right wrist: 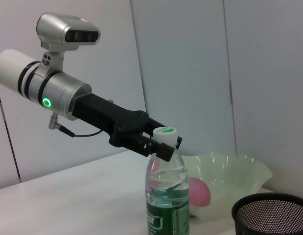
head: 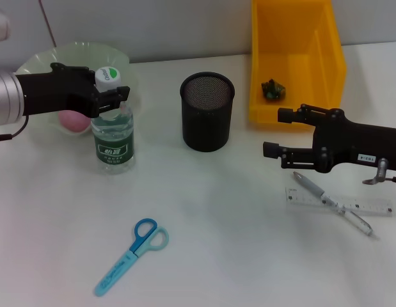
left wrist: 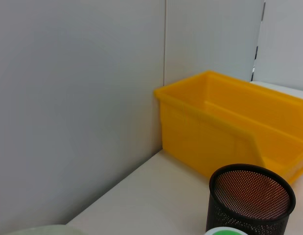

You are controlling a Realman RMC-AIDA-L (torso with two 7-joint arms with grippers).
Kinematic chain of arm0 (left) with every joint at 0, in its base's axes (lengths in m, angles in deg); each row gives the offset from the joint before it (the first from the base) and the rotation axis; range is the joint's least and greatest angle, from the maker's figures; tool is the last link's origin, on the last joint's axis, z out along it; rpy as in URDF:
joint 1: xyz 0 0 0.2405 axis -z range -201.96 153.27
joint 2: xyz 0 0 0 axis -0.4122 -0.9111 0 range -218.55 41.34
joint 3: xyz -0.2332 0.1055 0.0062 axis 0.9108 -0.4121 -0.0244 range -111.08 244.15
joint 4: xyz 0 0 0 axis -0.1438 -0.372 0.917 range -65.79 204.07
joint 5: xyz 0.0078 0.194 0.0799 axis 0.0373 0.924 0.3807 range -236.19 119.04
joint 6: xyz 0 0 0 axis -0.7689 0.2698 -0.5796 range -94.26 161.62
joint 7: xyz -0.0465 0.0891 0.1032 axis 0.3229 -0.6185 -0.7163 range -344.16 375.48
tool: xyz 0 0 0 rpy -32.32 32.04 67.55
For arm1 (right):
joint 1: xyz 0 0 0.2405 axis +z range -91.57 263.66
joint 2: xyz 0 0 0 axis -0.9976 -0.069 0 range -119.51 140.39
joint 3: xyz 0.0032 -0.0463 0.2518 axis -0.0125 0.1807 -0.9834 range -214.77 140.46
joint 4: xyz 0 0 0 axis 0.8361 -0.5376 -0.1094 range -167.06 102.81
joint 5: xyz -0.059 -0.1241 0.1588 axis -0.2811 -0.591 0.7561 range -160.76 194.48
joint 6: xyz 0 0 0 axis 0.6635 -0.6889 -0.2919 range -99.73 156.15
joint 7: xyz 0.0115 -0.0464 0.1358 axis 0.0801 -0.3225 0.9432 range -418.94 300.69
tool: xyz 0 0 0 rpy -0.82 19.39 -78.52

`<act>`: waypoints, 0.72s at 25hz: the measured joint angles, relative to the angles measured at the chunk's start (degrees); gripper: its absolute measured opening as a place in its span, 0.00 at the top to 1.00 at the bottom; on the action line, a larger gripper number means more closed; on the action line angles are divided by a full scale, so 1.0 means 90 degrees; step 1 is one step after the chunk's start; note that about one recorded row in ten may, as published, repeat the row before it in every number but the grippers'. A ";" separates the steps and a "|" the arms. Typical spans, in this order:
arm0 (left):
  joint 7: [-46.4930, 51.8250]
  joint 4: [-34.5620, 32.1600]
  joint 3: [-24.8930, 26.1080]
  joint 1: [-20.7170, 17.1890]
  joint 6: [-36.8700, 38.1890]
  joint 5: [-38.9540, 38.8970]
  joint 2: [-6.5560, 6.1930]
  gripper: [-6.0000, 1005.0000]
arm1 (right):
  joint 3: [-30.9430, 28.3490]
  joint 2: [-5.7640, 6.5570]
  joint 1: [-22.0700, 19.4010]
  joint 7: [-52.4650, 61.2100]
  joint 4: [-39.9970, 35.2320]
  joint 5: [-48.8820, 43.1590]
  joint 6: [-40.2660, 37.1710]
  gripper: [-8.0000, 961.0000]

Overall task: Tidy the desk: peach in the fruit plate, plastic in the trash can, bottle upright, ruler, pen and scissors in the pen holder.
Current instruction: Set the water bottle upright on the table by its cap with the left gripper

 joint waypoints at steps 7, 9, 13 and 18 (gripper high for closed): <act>-0.0228 0.0061 -0.0003 -0.0116 -0.0051 -0.0271 0.0004 0.55 | 0.0030 -0.0010 0.0023 0.0009 0.0000 0.0000 0.0015 0.12; -0.0369 0.0091 -0.0004 -0.0181 -0.0074 -0.0407 0.0002 0.55 | 0.0036 -0.0010 0.0034 0.0010 0.0000 0.0000 0.0023 0.12; -0.0391 0.0124 -0.0004 -0.0187 -0.0104 -0.0444 0.0001 0.55 | 0.0044 -0.0009 0.0041 0.0012 0.0000 0.0002 0.0041 0.12; -0.0458 0.0195 -0.0002 -0.0194 -0.0179 -0.0509 0.0004 0.55 | 0.0040 -0.0009 0.0045 0.0014 0.0000 0.0003 0.0044 0.12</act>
